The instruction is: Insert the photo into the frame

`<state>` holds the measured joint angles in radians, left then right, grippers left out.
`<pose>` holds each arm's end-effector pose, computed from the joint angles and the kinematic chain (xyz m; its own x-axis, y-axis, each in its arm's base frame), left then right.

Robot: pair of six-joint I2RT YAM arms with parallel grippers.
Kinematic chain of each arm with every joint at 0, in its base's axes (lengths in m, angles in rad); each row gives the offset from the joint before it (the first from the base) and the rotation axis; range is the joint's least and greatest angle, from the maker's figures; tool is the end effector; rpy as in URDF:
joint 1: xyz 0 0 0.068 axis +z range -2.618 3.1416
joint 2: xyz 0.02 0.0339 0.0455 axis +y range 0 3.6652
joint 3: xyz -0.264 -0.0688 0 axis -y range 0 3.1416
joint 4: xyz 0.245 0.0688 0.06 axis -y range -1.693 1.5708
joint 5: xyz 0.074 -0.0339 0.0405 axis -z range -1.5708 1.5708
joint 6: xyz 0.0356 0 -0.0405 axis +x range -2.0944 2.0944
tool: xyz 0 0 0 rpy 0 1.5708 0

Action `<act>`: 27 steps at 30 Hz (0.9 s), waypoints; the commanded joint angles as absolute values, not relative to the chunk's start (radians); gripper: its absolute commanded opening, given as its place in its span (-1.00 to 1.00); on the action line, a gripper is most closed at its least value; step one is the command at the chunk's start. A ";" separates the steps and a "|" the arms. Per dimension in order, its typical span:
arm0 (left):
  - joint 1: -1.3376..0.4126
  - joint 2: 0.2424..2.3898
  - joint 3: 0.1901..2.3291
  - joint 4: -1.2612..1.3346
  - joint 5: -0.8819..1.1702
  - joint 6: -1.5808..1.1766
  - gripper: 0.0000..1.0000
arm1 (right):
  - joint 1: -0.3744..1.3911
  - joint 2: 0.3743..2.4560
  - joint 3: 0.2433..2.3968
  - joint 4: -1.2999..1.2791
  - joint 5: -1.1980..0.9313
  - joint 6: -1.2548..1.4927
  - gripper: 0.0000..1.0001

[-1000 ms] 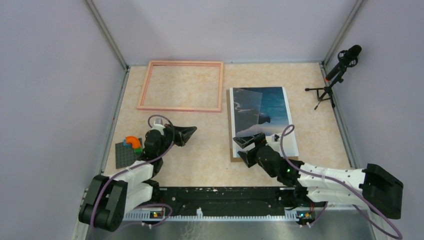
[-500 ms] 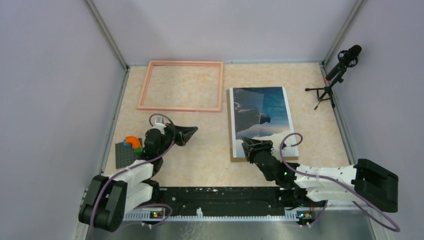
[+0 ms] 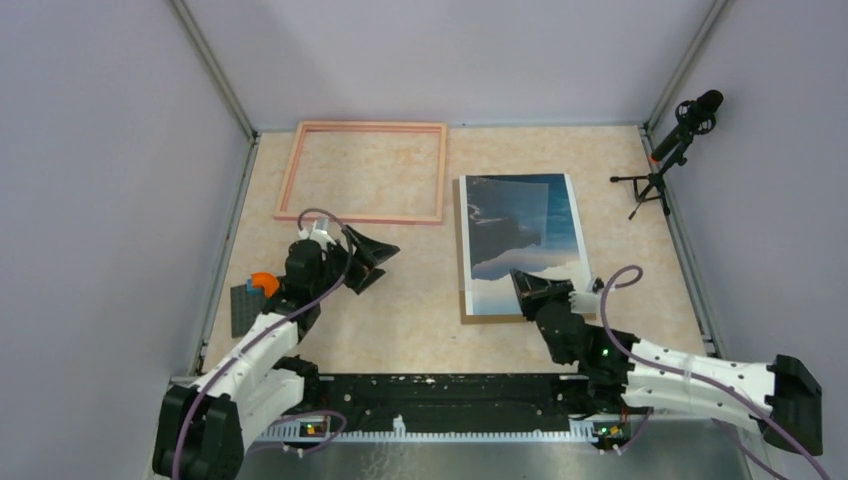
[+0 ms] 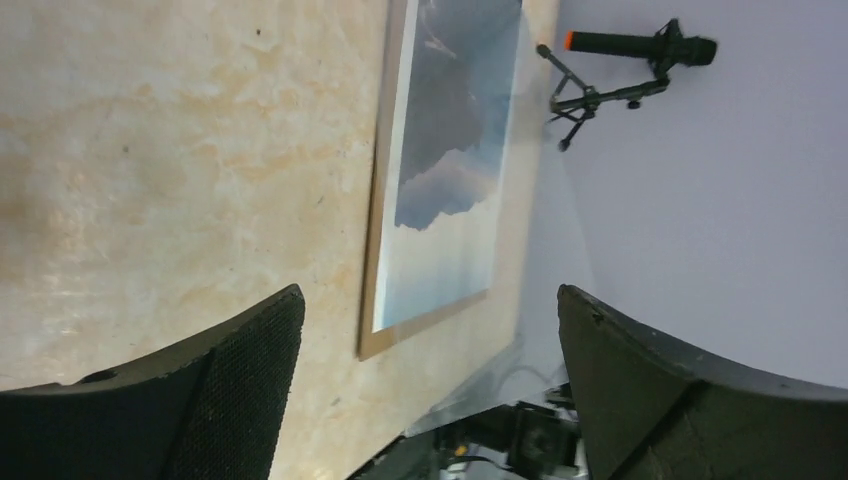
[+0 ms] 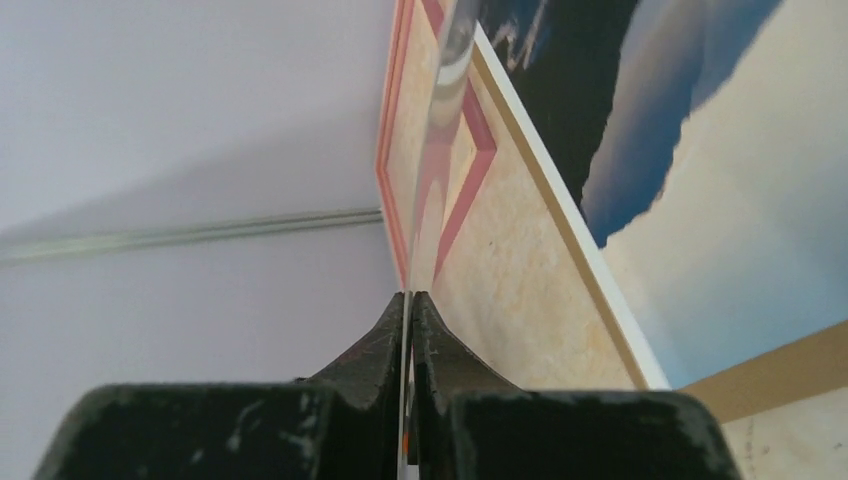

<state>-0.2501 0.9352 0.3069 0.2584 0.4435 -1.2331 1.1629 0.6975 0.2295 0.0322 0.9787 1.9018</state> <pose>0.1859 -0.0632 0.1921 -0.6927 -0.7026 -0.1625 -0.1280 0.3416 -0.9311 0.0860 0.1246 0.1865 -0.1479 0.9883 -0.0366 0.2279 0.0701 0.9712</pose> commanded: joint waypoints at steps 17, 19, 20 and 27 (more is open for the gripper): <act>-0.248 0.782 1.147 -0.464 0.336 -0.409 0.97 | 1.150 1.166 1.362 -0.110 0.670 0.213 -1.00; -0.249 0.761 1.198 -0.499 0.308 -0.386 0.97 | 1.129 1.311 1.551 -0.162 0.605 0.205 -1.00; -0.251 0.748 1.223 -0.514 0.284 -0.373 0.97 | 1.114 1.383 1.648 -0.189 0.536 0.220 -1.00; -0.316 0.742 1.458 -0.658 0.076 -0.249 0.97 | 1.013 1.772 2.179 -0.262 0.126 0.365 -1.00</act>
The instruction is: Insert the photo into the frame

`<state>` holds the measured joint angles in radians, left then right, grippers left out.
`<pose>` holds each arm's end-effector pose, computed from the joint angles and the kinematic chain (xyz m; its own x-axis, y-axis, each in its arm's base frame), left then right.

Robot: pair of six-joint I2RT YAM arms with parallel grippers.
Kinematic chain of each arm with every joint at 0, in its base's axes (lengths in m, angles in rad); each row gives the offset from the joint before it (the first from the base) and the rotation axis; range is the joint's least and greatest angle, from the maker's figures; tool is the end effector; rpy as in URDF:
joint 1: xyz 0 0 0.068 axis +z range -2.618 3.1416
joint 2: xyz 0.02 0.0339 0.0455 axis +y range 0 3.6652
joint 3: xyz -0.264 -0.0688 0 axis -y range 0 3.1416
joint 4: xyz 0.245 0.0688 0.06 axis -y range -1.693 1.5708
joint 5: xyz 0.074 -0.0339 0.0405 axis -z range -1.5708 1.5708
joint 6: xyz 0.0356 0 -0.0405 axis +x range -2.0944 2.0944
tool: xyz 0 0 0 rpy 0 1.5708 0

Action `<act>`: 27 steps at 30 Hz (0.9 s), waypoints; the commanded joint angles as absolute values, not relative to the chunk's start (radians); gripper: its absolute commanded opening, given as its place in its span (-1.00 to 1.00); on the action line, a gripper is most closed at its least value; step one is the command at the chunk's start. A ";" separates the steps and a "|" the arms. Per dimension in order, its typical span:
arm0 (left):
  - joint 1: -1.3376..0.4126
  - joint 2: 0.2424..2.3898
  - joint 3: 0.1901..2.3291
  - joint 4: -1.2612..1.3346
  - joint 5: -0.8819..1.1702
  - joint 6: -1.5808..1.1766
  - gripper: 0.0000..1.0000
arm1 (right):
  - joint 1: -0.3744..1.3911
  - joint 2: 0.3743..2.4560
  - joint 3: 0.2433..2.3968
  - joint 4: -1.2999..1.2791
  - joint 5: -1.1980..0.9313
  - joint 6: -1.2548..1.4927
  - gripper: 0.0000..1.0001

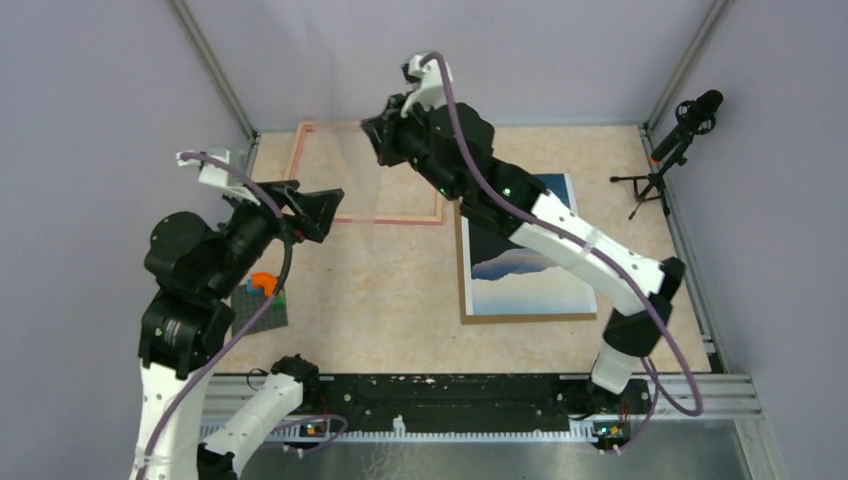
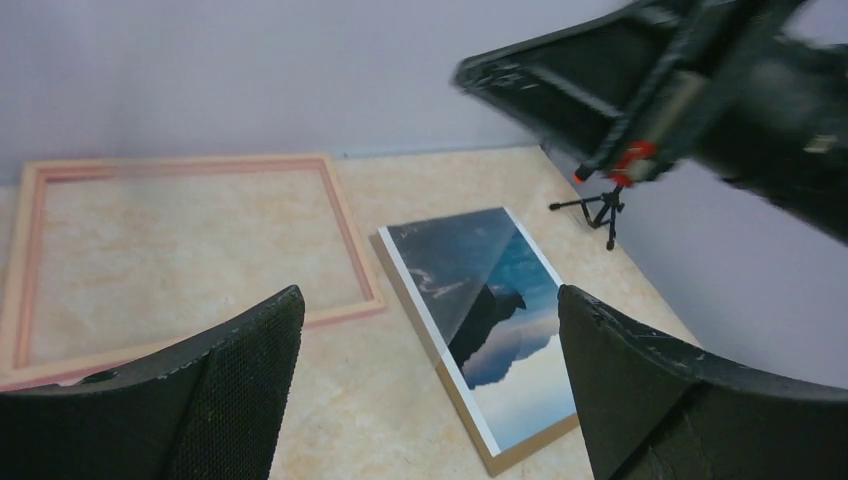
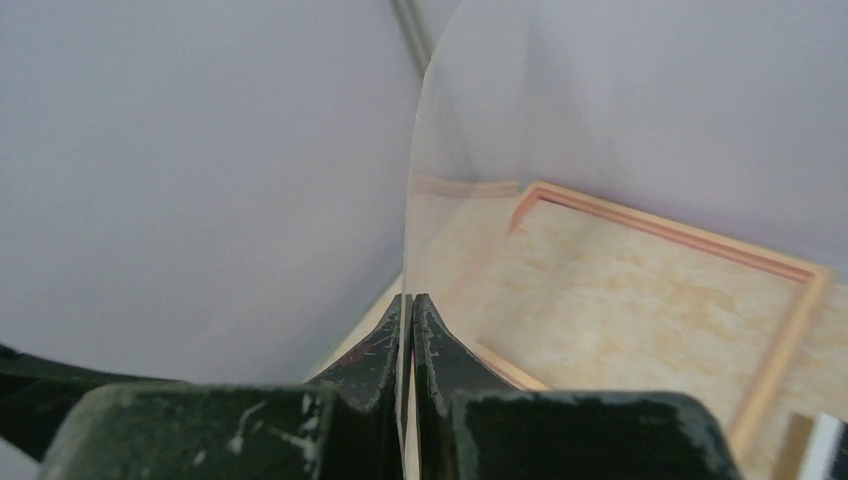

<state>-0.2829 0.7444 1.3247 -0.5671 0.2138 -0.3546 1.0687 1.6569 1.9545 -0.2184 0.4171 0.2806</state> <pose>0.1003 -0.0370 0.4783 -0.1536 -0.3087 -0.9387 0.4513 0.8232 -0.3446 0.1886 0.3135 0.5142 -0.1315 0.2865 -0.9490 -0.5939 0.7437 0.3069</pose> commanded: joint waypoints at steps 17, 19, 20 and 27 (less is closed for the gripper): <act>-0.445 0.949 1.211 -0.329 0.073 -0.256 0.97 | 0.408 2.064 1.566 0.393 -0.648 1.060 -1.00; -0.445 1.024 1.206 -0.309 0.119 -0.268 0.97 | 0.357 2.116 1.525 0.477 -0.690 1.106 -1.00; -0.445 1.075 1.207 -0.301 0.133 -0.276 0.97 | 0.335 2.131 1.501 0.519 -0.703 1.125 -1.00; -0.398 1.364 1.240 -0.290 0.161 -0.437 0.97 | 0.204 2.194 1.421 0.606 -0.837 1.130 -1.00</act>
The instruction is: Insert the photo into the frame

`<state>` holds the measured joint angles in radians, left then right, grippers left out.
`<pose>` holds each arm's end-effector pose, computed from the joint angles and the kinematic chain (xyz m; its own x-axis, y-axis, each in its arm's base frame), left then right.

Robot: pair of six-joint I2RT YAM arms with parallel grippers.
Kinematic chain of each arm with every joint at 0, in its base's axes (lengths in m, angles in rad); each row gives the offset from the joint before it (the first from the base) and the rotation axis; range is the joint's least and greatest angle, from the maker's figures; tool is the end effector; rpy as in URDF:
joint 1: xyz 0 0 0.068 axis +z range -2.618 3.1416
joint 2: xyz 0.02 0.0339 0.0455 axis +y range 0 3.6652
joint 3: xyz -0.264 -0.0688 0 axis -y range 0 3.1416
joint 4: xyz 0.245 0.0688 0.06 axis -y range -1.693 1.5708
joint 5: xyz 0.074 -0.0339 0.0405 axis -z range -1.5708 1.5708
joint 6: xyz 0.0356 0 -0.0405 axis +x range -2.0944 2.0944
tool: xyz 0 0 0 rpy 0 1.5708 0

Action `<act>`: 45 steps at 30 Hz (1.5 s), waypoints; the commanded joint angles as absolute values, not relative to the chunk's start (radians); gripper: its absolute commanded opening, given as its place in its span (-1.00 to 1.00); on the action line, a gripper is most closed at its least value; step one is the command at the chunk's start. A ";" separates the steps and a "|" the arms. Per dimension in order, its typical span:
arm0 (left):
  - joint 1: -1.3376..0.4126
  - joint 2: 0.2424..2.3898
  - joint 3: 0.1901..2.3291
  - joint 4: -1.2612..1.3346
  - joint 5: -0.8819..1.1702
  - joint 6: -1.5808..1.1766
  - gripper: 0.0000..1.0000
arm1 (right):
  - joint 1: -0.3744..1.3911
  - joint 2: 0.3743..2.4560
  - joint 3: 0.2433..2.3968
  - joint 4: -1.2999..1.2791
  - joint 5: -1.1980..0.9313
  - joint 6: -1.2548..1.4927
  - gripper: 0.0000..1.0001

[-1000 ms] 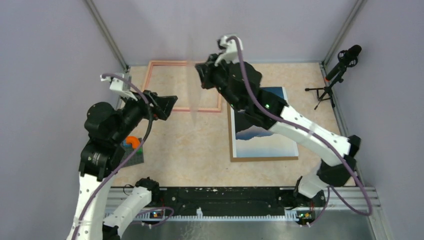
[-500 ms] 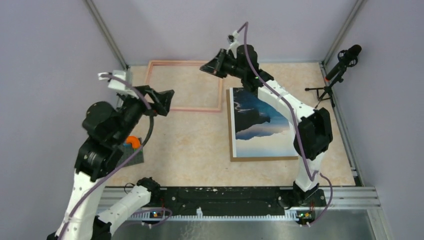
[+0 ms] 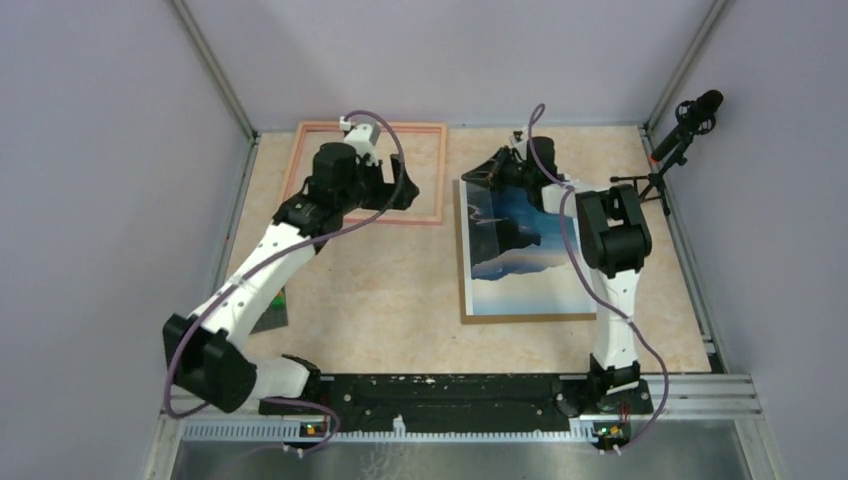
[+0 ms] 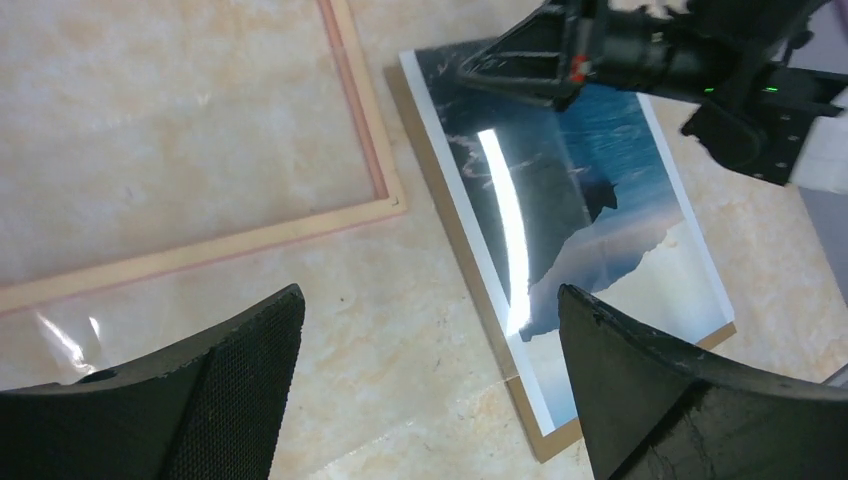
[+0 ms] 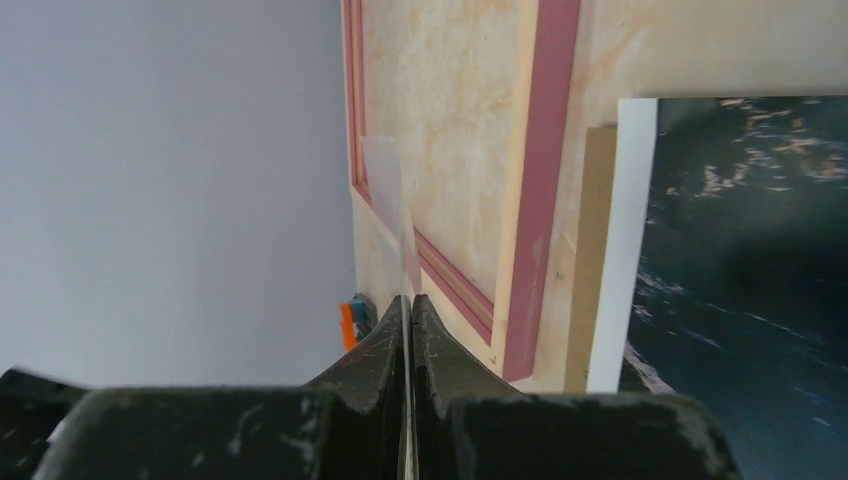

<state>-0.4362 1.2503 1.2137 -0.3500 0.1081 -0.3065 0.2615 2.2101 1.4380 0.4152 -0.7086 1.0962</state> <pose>0.2569 -0.1240 0.3738 -0.4799 -0.1073 -0.8708 0.3837 0.8669 -0.3182 0.4669 0.1489 0.1621 -0.8528 0.4709 -0.2259 -0.0587 0.3435 0.9373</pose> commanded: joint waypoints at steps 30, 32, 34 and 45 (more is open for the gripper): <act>-0.007 2.096 1.631 -0.845 -0.121 -1.285 0.60 | 0.043 2.224 1.326 0.671 -0.939 1.010 -1.00; -0.007 2.129 1.654 -0.887 -0.123 -1.298 0.33 | 0.042 2.225 1.326 0.670 -0.935 1.007 -1.00; -0.007 2.147 1.658 -0.901 -0.124 -1.304 0.10 | 0.043 2.225 1.326 0.670 -0.931 1.007 -1.00; -0.007 2.064 1.479 -0.868 -0.141 -1.282 -0.41 | 0.077 2.204 1.277 0.795 -0.914 1.097 -1.00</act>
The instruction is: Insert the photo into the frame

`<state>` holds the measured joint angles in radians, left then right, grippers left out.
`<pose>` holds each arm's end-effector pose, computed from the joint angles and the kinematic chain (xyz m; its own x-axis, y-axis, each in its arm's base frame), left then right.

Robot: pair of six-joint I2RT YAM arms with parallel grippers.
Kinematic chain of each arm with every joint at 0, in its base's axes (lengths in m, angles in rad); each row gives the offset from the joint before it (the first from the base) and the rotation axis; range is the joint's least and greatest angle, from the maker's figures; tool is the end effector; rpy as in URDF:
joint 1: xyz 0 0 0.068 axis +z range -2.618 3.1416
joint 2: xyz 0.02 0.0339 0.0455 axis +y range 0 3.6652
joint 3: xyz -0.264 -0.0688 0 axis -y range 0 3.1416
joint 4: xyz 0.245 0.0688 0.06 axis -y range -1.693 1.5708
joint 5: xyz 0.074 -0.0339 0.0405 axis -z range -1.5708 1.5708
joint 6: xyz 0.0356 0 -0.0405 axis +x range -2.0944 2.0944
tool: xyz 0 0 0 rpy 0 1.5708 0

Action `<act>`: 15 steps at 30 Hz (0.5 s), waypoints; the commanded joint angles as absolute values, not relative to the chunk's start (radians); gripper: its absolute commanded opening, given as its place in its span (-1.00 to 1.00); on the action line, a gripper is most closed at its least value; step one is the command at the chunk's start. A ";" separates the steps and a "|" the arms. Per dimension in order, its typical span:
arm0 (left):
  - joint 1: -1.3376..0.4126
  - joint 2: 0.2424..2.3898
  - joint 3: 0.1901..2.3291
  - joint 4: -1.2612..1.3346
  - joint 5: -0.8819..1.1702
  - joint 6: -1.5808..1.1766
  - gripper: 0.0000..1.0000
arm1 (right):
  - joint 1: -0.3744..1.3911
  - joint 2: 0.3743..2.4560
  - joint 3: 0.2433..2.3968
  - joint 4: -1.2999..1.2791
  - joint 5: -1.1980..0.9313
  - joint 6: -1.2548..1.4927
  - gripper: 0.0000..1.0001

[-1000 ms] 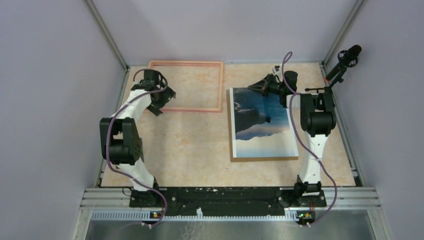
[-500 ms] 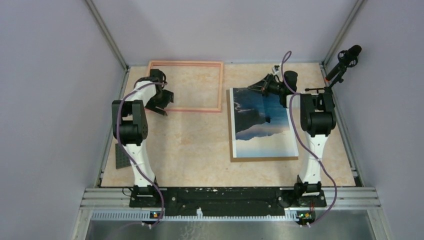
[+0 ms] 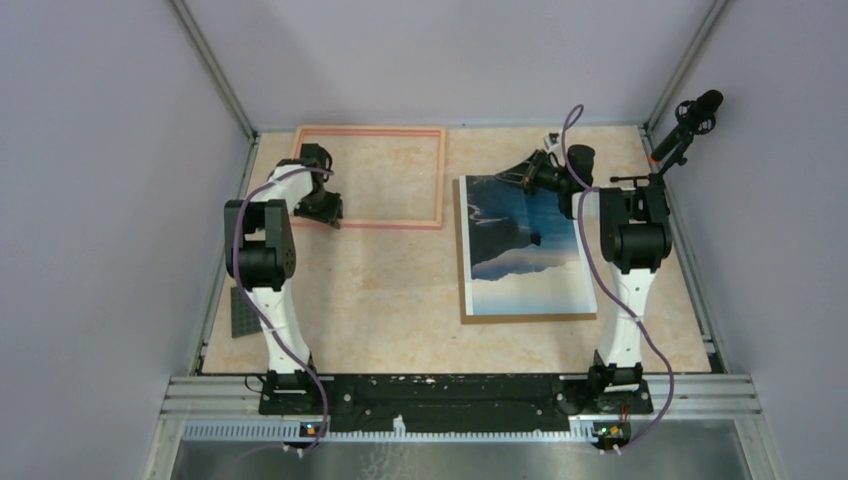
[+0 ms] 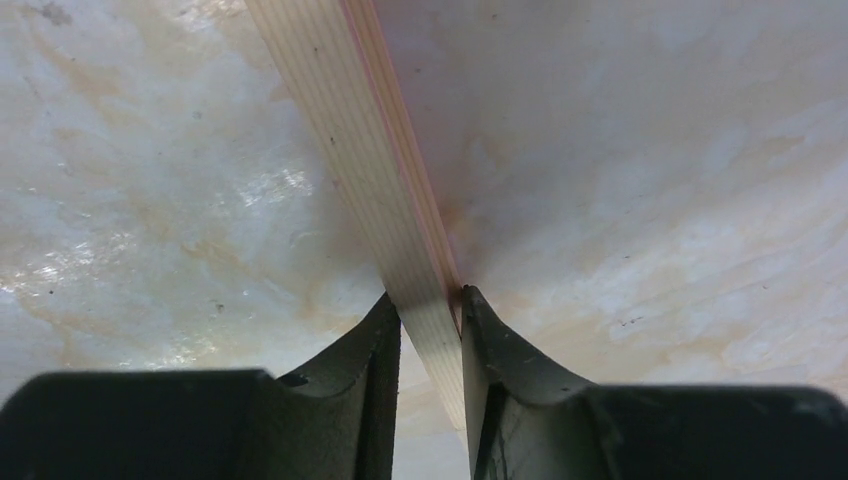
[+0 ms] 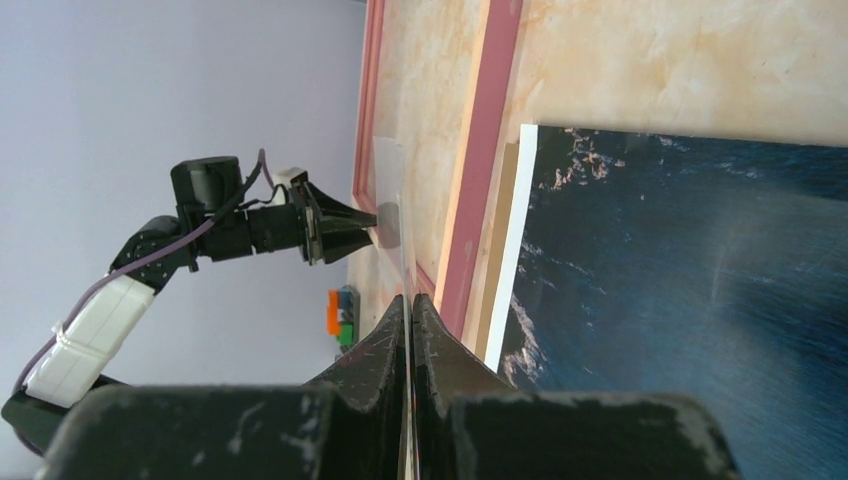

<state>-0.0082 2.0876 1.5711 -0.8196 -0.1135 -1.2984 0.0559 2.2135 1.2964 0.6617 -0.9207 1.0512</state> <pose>0.4186 0.0006 0.1678 -0.2441 -0.9550 -0.1687 -0.9416 0.2750 -0.1943 0.4650 0.0544 0.1427 -0.8221 0.4802 -0.3059 -0.1797 0.2909 0.9397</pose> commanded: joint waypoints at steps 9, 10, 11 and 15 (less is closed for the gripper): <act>-0.012 1.972 1.249 -0.775 -0.043 -1.232 -0.74 | 0.099 2.169 1.182 0.936 -0.865 1.192 -1.00; -0.015 1.956 1.219 -0.758 -0.033 -1.236 -0.75 | 0.094 2.169 1.169 0.954 -0.858 1.204 -1.00; -0.018 1.930 1.178 -0.739 -0.022 -1.241 -0.75 | 0.088 2.168 1.157 0.970 -0.852 1.215 -1.00; -0.046 1.878 1.104 -0.709 0.019 -1.264 -0.79 | 0.063 2.166 1.120 1.008 -0.836 1.239 -1.00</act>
